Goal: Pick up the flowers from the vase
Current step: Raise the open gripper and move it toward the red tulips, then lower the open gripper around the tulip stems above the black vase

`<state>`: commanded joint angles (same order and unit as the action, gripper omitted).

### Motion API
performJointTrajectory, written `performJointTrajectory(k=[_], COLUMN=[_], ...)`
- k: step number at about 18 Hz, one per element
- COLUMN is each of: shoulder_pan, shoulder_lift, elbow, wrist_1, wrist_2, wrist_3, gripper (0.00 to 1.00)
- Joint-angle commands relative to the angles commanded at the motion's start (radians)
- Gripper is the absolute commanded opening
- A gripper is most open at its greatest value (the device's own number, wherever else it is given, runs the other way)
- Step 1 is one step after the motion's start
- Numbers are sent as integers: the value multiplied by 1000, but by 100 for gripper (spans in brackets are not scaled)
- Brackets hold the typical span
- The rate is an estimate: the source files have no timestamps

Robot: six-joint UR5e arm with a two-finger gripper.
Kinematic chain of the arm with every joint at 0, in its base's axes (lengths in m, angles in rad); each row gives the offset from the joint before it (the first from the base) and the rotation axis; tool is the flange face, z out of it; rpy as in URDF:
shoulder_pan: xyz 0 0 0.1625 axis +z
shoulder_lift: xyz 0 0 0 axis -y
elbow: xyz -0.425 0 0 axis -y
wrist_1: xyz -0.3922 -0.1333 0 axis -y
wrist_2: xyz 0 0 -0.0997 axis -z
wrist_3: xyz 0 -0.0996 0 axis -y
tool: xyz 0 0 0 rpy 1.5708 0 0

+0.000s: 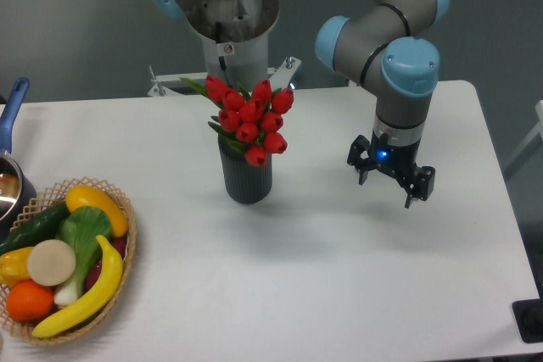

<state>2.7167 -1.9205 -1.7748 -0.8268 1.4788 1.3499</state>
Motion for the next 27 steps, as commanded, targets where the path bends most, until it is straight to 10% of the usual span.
performJointTrajectory(k=[6,12,16,27], shoulder_pan=[2,57,191,276], shoulder_lift=[2,43,151,322], elbow=[-14,-89,-191,-380], wrist_1=[2,28,40,32], wrist_2=[-20,-291,-604,-890], wrist_3=[-3,-9,17,115], gripper=[100,100,100,100])
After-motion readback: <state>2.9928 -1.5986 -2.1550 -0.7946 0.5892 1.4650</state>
